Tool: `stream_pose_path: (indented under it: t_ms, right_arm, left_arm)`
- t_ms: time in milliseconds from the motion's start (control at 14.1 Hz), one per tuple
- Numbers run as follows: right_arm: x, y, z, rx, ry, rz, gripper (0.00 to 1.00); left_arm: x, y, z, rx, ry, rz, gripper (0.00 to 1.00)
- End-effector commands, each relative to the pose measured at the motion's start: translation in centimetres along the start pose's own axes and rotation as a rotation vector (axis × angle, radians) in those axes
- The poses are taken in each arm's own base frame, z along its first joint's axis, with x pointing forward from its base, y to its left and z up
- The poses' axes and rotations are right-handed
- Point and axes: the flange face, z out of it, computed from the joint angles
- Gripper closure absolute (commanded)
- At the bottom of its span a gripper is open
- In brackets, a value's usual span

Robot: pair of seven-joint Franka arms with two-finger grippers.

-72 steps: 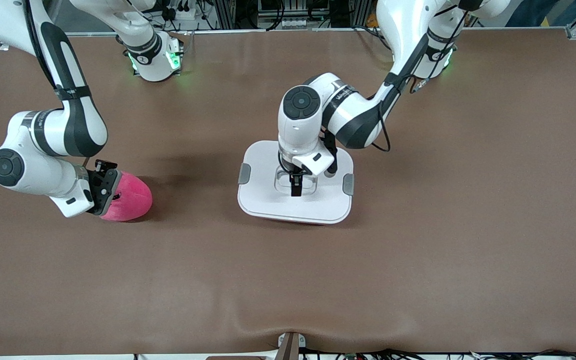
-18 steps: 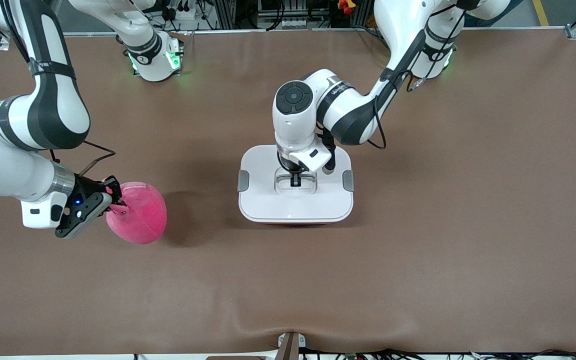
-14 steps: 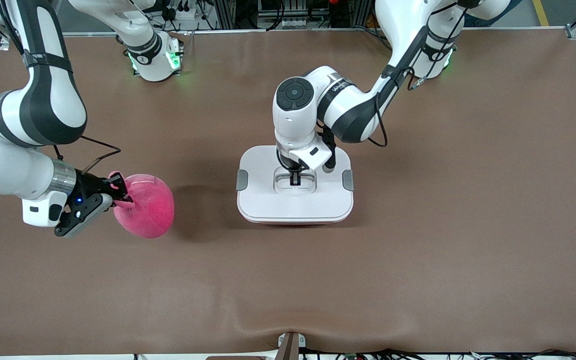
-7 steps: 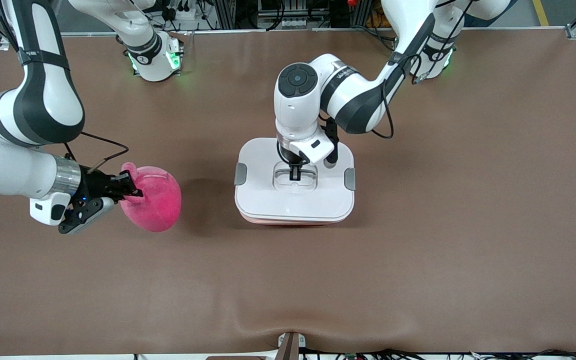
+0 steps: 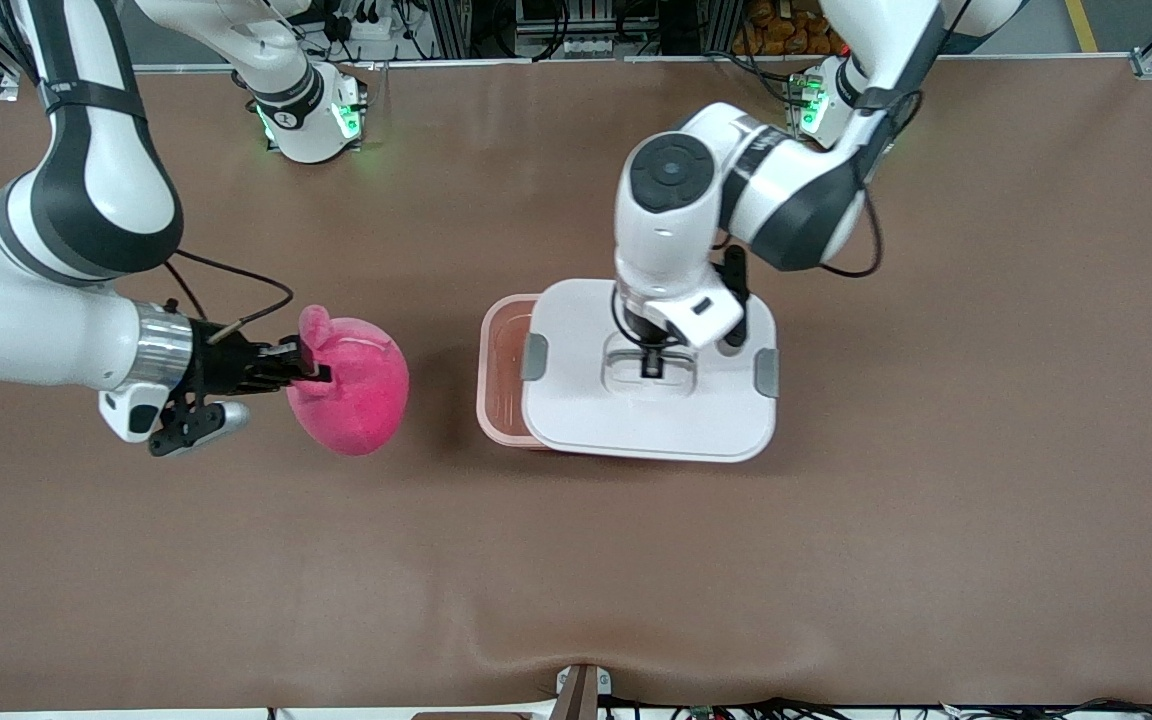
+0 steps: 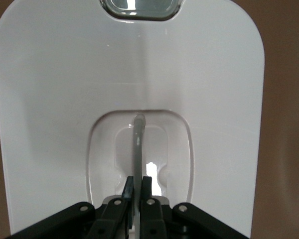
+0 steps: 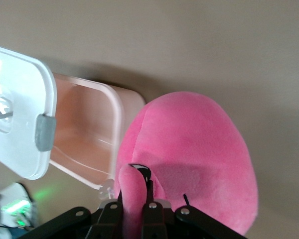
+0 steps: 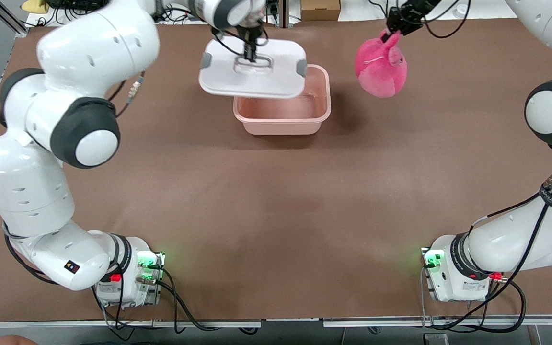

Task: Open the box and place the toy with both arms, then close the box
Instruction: 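Move the lid aside with the left gripper while the right gripper carries the toy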

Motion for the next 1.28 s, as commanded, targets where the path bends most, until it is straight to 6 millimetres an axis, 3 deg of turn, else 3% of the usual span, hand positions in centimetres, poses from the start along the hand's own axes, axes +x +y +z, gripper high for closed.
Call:
stream_pose_path:
  t_ms: [0,213,425,638,850,1205]
  right_arm:
    - [0.8,-4.1,0.8,0.042,-0.004,0.101,1.00]
    - [1.8,-9.7,3.5,0.043,-0.004,0.136,1.00]
    - [1.4,-13.2,5.7,0.041,0.013,0.141,1.00]
    - [1.7,-13.8,7.7,0.062,-0.005,0.164,1.00]
    - [2.1,-14.6,9.9,0.120,-0.009,0.185,1.00]
    - [1.8,-15.4,11.7,0.131,-0.039,0.184,1.00]
  left_arm:
    - [4.3,1.6,-1.9,-0.013,0.008,-0.014,1.00]
    - [8.4,3.2,-2.2,-0.013,0.009,-0.015,1.00]
    - [12.1,4.7,-2.6,-0.007,-0.012,-0.027,1.00]
    - [15.8,5.8,-3.1,0.011,-0.073,-0.048,1.00]
    - [17.0,6.1,-3.4,0.004,-0.075,-0.027,1.00]
    - [18.9,6.3,-2.9,0.012,-0.070,0.001,1.00]
